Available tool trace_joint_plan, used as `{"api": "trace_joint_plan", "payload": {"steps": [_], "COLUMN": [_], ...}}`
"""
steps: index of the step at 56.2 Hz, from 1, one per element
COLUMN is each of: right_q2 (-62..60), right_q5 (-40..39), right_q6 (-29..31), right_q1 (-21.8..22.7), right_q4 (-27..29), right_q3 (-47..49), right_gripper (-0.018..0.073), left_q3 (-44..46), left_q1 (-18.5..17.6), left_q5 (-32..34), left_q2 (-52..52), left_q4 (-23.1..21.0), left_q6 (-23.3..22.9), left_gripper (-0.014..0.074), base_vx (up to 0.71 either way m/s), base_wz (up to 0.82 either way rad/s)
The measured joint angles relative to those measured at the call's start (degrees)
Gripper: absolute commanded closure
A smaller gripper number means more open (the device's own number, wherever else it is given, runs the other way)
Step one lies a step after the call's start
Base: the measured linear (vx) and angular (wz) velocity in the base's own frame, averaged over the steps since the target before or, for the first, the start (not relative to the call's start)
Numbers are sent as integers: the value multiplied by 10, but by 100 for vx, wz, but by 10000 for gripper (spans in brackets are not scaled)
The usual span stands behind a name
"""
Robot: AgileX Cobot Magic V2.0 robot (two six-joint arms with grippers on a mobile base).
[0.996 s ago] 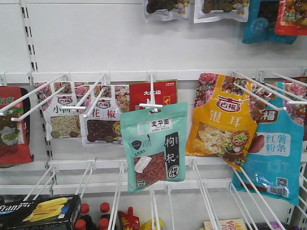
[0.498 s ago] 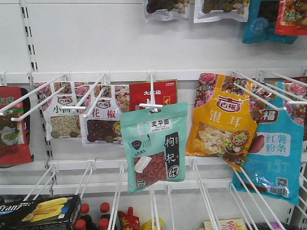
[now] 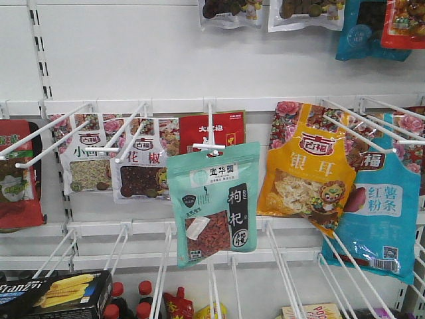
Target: Pick snacks and fruit into basket
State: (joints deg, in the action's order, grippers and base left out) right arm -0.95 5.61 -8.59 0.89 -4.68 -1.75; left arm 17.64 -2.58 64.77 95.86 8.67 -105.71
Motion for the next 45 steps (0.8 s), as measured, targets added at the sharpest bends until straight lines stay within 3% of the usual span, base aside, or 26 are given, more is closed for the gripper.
{"api": "trace_joint_plan", "payload": {"steps": [14, 28, 45], "right_q2": [0, 0, 0], "right_q5": [0, -1, 0], "right_q6": [0, 0, 0], "right_q1": [0, 0, 0], "right_q4": [0, 0, 0], "right_q3": [0, 0, 0], "right_gripper": [561, 561, 561], "left_q3": [2, 2, 4], "left_q1": [0, 0, 0], "left_q5": [16, 17, 20], "left_q2": [3, 4, 4], "left_q4": [-3, -4, 45], "left_q6": [-1, -1, 35], "left_gripper": [601, 602, 599], "base_vx": [0, 0, 0], "base_wz": [0, 0, 0]}}
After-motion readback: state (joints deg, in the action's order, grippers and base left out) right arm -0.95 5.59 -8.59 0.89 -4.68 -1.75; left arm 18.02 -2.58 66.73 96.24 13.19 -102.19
